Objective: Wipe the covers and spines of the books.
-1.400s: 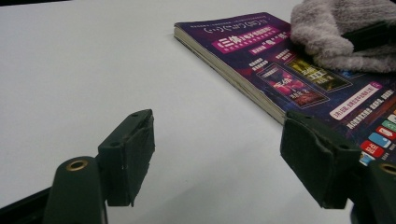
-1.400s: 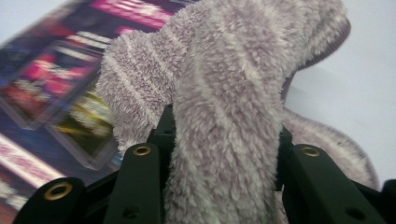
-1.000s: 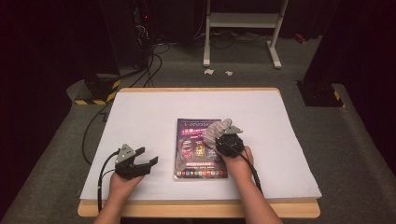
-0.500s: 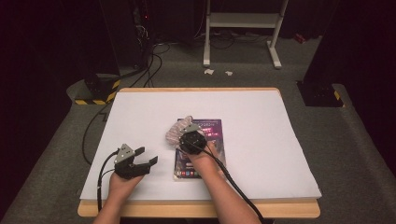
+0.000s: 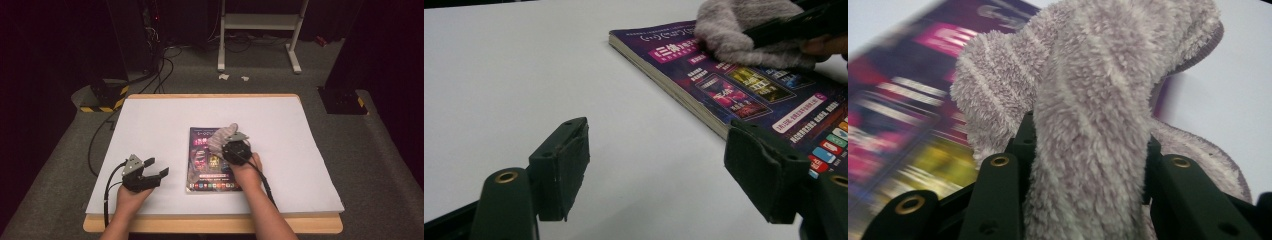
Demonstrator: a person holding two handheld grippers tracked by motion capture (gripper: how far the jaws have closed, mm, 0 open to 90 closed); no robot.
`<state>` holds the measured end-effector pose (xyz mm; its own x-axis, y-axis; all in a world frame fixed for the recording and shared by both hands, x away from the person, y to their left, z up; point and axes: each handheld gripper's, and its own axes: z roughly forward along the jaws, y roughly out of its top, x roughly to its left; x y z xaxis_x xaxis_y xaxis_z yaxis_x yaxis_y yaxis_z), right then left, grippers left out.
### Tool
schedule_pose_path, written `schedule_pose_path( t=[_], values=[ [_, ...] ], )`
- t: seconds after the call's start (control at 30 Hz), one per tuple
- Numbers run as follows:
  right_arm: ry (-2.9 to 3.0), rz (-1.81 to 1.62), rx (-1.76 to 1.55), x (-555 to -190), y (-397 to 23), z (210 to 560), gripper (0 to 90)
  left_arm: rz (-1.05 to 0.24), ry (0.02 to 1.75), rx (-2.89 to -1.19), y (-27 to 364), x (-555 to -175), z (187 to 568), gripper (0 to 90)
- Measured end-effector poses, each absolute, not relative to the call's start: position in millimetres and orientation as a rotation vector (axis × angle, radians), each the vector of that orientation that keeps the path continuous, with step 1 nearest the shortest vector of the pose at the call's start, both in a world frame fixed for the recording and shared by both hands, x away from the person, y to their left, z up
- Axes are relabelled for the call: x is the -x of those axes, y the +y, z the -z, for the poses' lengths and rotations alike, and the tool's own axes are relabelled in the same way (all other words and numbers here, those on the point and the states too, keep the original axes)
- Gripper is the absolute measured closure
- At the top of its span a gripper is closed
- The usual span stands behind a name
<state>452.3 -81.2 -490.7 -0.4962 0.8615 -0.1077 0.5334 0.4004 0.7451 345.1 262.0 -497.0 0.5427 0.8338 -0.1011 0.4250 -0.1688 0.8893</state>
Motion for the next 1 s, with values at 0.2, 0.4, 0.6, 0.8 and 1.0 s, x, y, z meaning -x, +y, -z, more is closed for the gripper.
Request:
schedule_pose_path(
  t=[0.2,0.4,0.6,0.8,1.0],
  values=[
    [2.132,-0.879,-1.274,-457,-108,490,60.7,-0.516,1.038,-1.792,261,-346,497,26.4],
    [2.144,-0.861,-1.227,-461,-81,489,60.7,-0.514,1.033,-1.792,260,-346,496,26.4],
    [2.224,-0.909,-1.125,-459,-28,491,60.7,-0.511,1.031,-1.787,262,-345,496,26.4],
    [2.297,-0.975,-1.036,-452,23,491,60.6,-0.508,1.025,-1.787,262,-345,496,26.4],
    [2.313,-0.969,-1.027,-454,22,491,60.3,-0.506,1.028,-1.786,263,-346,496,26.3]
  ],
)
